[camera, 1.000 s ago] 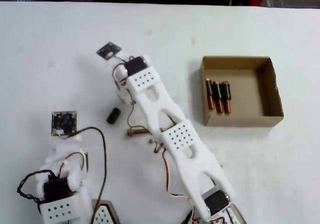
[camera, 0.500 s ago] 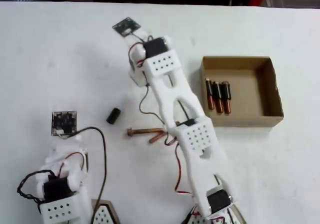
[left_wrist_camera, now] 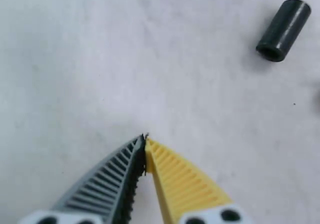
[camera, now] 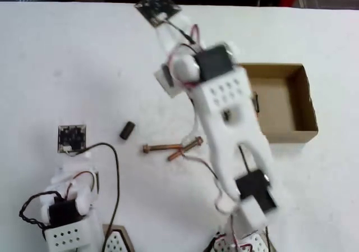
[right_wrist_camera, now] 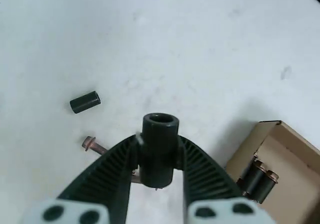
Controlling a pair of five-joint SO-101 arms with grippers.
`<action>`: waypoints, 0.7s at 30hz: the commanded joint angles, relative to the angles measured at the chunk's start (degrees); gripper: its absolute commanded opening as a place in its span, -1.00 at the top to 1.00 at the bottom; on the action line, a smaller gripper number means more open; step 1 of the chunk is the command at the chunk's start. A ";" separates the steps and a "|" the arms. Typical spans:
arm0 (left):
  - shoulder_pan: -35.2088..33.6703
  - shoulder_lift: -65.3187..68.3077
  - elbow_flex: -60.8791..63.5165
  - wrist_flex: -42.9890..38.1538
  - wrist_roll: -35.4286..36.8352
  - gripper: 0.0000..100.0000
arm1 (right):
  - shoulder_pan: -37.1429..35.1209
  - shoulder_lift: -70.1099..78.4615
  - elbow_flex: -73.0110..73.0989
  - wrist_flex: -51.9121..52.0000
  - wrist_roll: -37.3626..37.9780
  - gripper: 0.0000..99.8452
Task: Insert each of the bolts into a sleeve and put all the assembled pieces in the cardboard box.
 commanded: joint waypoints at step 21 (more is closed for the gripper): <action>-0.22 -0.22 -0.18 -4.48 -0.44 0.95 | 0.66 -55.78 43.34 -4.18 -0.09 0.97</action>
